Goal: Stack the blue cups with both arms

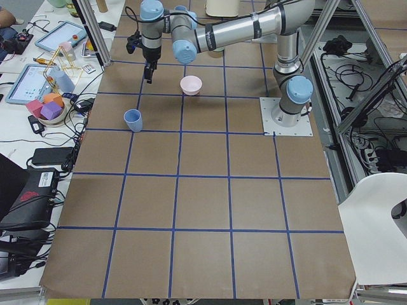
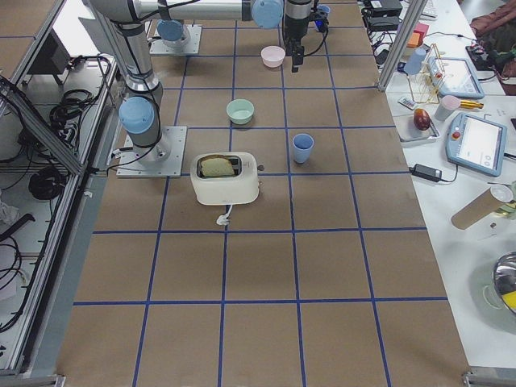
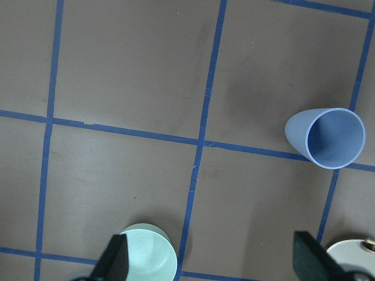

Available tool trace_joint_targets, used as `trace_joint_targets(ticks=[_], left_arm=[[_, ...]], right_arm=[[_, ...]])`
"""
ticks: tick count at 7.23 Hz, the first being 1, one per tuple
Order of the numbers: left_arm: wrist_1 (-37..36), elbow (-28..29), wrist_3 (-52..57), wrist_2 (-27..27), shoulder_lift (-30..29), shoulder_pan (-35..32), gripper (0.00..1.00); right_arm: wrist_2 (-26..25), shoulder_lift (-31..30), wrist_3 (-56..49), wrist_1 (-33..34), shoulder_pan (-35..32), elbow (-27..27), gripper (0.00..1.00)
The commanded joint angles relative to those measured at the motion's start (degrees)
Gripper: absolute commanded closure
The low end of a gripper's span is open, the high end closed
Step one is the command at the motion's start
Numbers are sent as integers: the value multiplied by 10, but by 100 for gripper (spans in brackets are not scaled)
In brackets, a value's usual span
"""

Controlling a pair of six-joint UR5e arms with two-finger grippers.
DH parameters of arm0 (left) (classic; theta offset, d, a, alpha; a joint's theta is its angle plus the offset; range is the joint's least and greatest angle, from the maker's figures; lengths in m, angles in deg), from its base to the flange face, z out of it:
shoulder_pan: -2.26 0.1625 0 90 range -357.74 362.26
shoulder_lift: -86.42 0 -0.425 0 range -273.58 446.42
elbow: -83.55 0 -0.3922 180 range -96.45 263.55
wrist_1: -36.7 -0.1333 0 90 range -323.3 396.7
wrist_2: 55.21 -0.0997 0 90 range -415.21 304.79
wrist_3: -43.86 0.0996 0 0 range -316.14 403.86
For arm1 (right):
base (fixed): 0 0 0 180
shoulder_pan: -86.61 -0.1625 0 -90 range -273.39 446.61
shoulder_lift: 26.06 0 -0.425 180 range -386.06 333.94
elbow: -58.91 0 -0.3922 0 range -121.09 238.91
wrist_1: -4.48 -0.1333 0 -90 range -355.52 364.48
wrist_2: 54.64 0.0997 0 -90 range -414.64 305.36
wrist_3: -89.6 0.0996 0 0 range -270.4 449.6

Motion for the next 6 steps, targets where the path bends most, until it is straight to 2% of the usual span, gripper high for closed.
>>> trace_joint_targets(ticks=[1,6], left_arm=[[-6,98,48,-17,-110,14,0],[26,72,38,-40,-140,31,0]], right_arm=[[0,1,0,2,0,-2,0],[1,3,0,6,0,-15,0]])
